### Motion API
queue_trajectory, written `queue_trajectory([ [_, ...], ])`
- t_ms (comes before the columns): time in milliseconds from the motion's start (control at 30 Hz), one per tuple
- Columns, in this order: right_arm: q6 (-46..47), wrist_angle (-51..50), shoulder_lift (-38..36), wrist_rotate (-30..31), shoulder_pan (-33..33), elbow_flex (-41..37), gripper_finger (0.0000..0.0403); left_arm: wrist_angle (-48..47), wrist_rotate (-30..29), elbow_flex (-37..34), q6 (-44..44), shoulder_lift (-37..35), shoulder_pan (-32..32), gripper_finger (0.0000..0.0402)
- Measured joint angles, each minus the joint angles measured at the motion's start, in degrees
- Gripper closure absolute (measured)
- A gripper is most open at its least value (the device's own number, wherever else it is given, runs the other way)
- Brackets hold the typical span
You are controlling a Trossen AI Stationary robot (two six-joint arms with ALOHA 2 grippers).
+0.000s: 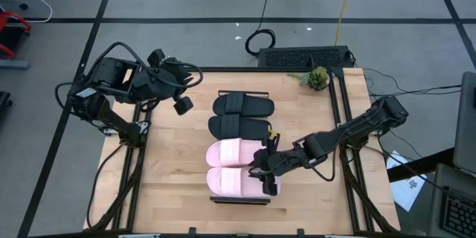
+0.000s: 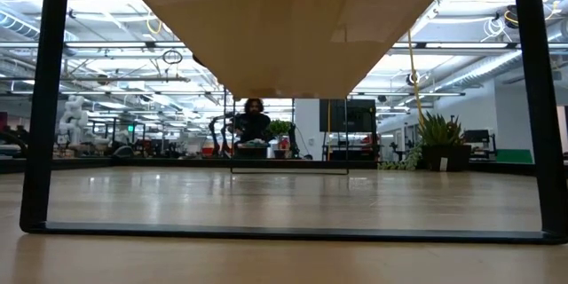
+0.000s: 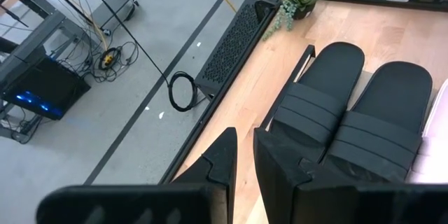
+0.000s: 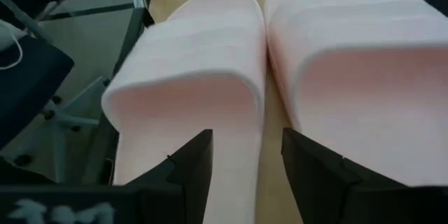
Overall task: Pick and place slides into the shelf
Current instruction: Return to Home Position
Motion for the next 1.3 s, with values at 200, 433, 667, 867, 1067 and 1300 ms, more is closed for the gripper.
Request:
queue_trajectory([
  [200, 4.43, -5.14, -2.94, -3.91, 0.25, 0.00, 0.0241, -0.17, 0.04, -0.01, 0.57, 0.00, 0.01, 0.0348],
  [433, 10.21, -15.34, -7.38, -3.22, 1.56, 0.00, 0.0248, -0.23, 6.42, -0.05, 1.34, -0.68, 0.01, 0.0348],
  [667, 8.88, -18.37, -11.43, 7.19, 2.40, -0.02, 0.0332, -0.26, 16.61, -0.05, -0.02, -4.54, -0.62, 0.0348],
  [867, 4.74, -19.09, -16.77, 16.31, 2.39, -0.02, 0.0392, -0.32, 16.85, -0.05, -5.83, -13.46, -3.85, 0.0348],
  [1067, 4.76, -20.51, -26.78, 24.99, 3.06, -0.02, 0.0400, -0.29, 16.70, -1.41, -14.62, -20.66, -11.41, 0.0348],
  [1300, 11.50, -28.74, -39.65, 27.68, 8.40, -0.19, 0.0397, -0.20, 10.55, -15.09, -16.42, -25.63, -19.47, 0.0348],
])
